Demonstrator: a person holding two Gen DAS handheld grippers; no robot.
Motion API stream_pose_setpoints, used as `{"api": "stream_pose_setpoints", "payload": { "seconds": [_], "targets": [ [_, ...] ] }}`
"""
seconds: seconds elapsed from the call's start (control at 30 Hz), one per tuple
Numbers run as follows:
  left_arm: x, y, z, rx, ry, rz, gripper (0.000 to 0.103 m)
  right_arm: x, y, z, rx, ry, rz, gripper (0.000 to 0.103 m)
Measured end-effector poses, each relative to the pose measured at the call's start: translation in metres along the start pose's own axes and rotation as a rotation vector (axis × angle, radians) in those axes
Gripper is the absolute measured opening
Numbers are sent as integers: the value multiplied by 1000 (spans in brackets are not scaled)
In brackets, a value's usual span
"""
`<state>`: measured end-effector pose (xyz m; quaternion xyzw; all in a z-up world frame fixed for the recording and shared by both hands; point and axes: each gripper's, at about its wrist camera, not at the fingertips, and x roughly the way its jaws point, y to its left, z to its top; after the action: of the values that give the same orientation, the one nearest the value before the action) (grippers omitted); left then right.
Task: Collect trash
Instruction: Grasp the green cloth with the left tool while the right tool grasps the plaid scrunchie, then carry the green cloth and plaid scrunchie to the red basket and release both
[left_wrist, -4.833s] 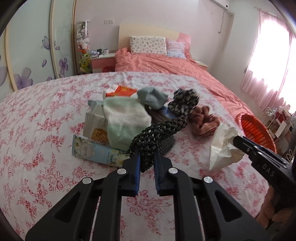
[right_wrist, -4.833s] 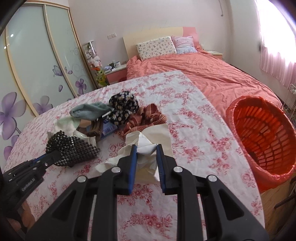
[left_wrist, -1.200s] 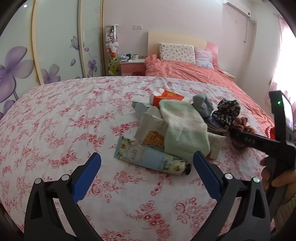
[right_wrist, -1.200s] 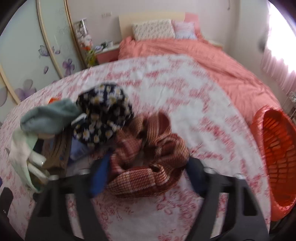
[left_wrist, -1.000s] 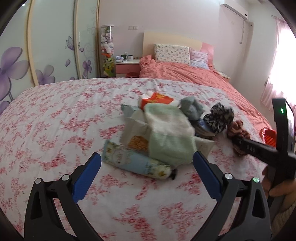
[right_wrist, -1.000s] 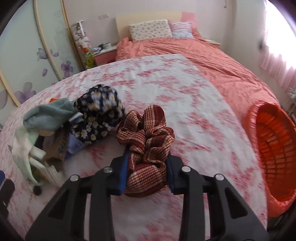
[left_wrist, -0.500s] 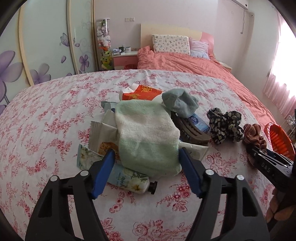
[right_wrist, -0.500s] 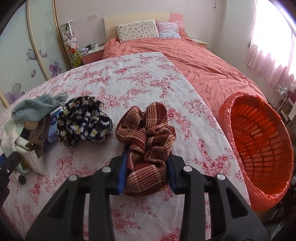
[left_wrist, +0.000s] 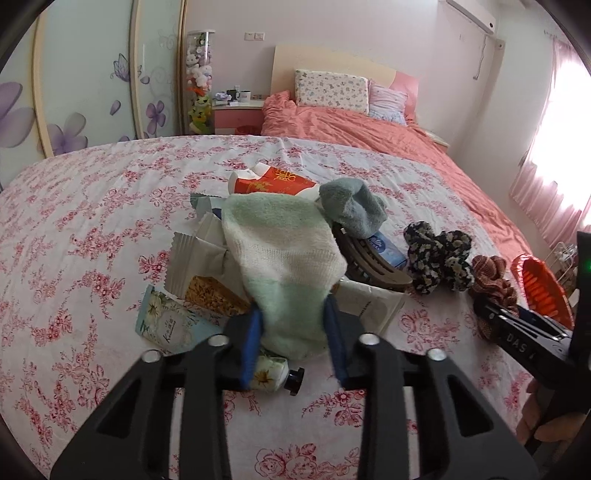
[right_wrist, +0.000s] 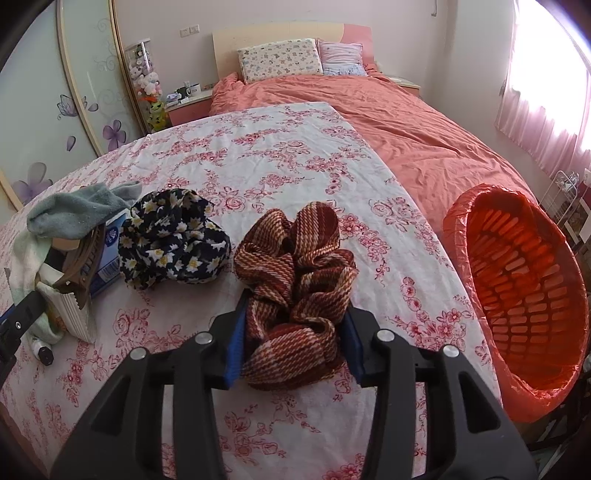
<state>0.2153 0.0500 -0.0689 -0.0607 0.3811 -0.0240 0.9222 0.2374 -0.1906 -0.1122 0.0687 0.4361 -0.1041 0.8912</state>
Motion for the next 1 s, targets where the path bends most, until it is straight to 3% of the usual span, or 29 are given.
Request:
{"api": "stream_pose_setpoints", "payload": {
  "seconds": [0.07, 0.23, 1.0],
  "targets": [
    [-4, 0, 0, 2, -3, -20, 19, -1, -5, 0, 22, -7, 19, 37],
    [-14, -1, 5, 20, -26, -26, 15, -5, -14, -1, 57, -23, 57, 31],
    [-54, -17, 33, 38, -122, -88, 15, -82, -17, 20, 46, -202, 110, 31]
  ]
}}
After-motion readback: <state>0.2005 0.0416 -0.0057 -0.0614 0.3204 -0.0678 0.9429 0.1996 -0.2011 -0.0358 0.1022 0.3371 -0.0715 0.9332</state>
